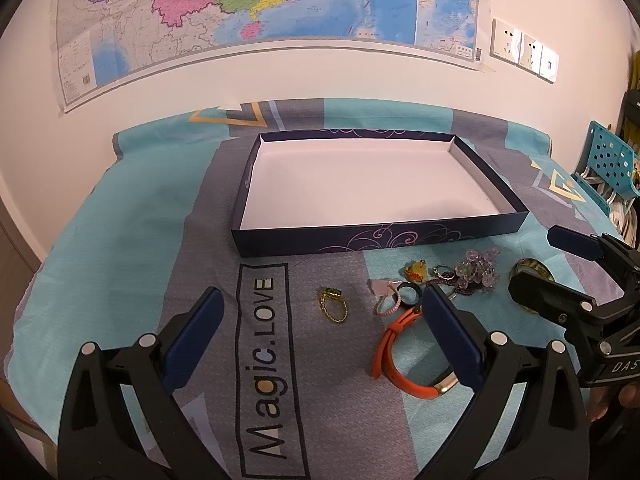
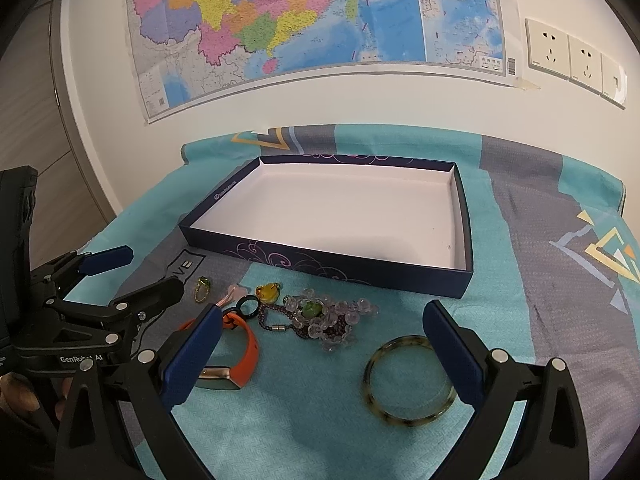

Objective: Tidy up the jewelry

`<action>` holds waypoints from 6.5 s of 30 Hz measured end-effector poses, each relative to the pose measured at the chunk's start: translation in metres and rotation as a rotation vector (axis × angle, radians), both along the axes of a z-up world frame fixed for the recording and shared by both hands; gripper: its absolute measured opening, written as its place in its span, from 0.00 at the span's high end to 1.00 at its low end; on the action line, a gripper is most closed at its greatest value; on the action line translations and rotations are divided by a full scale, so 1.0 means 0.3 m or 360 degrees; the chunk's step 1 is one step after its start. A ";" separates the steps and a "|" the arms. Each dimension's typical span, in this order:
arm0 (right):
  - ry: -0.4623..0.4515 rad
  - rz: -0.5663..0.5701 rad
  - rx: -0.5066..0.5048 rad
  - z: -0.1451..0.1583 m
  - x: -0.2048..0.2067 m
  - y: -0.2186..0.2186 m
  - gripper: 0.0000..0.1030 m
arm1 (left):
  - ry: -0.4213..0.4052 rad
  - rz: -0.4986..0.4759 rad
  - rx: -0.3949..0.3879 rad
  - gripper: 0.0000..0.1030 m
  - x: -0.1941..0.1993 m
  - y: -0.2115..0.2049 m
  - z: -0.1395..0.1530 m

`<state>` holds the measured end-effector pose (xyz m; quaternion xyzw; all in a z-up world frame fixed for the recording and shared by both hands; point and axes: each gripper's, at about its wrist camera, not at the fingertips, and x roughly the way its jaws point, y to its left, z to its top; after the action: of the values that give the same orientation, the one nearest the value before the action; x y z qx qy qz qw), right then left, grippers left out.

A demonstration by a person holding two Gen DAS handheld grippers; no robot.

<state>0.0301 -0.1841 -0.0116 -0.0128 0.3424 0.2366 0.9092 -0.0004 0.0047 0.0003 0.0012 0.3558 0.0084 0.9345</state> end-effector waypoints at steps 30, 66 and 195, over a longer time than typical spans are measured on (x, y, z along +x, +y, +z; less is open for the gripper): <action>0.0015 0.0014 0.0018 -0.005 -0.001 0.000 0.06 | 0.0010 -0.0001 0.0007 0.06 -0.003 -0.024 -0.010; 0.0044 0.0017 0.0045 -0.010 0.006 -0.022 0.06 | 0.0062 -0.0075 -0.0014 0.06 0.005 -0.036 -0.035; 0.0382 -0.0150 -0.0092 -0.045 0.807 0.079 0.82 | 0.0399 -0.0313 0.0025 0.89 0.852 0.020 -0.053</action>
<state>0.2723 -0.1604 -0.0251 0.0054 0.4557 0.1834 0.8710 0.2552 0.0108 -0.0157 0.0444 0.4678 -0.0807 0.8790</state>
